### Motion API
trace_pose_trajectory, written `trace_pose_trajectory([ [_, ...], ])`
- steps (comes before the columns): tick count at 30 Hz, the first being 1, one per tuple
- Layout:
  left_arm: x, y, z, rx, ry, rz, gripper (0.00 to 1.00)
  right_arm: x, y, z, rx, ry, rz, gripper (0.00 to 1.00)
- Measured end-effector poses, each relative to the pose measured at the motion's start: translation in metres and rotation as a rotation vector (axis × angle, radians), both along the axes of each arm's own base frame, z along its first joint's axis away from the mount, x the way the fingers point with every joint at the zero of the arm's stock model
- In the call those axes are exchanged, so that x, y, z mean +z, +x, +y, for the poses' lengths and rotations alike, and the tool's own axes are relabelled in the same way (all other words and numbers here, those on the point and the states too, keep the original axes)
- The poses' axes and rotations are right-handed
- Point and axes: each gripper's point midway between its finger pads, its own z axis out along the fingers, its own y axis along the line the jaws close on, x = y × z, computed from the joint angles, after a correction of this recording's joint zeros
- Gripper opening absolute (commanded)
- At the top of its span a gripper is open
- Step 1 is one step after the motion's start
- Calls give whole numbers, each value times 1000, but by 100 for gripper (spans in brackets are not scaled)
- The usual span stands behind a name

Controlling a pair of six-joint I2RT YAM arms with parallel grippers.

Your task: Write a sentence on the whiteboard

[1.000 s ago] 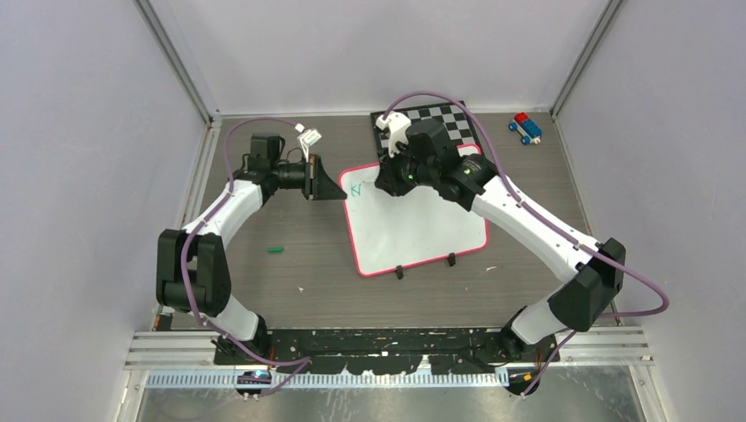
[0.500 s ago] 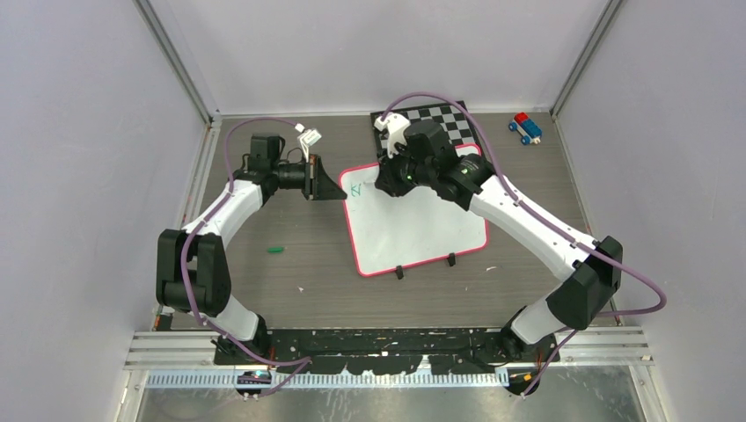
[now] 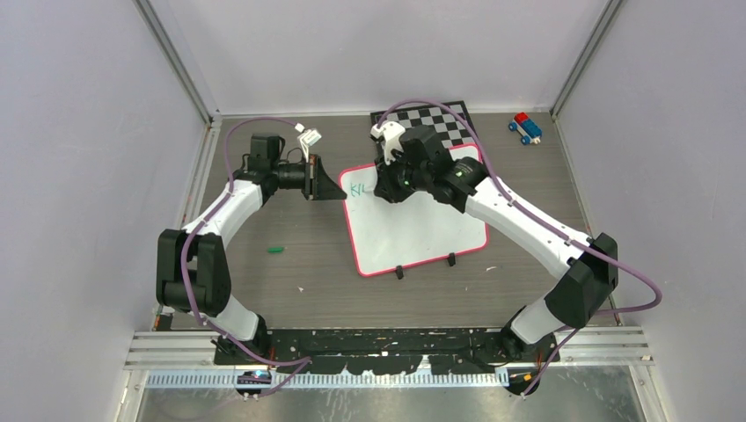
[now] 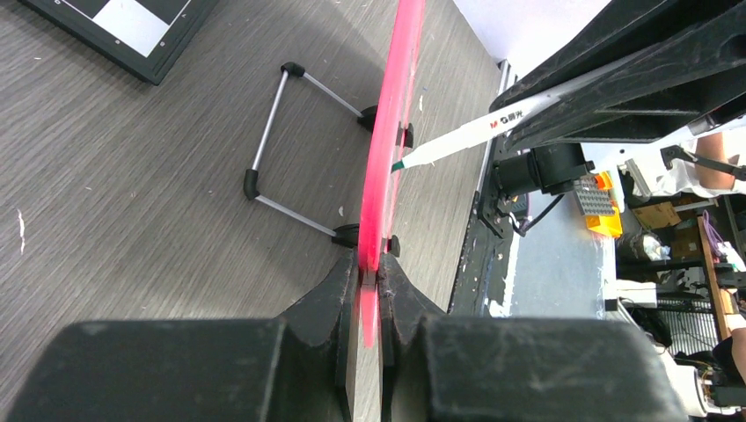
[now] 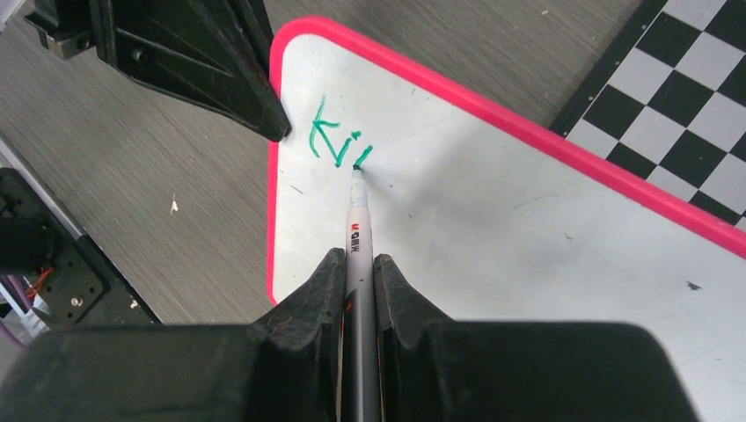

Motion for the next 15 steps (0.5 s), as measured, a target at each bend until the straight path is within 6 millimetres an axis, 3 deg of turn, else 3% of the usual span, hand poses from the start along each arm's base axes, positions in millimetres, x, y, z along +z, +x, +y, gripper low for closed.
trace_pose_trajectory([
  [7, -1, 1, 1, 6, 8, -6, 0, -15, -9, 0, 20, -8, 42, 0],
  [15, -2, 1, 1, 7, 9, -6, 0, -15, -9, 1, 23, -8, 44, 0],
])
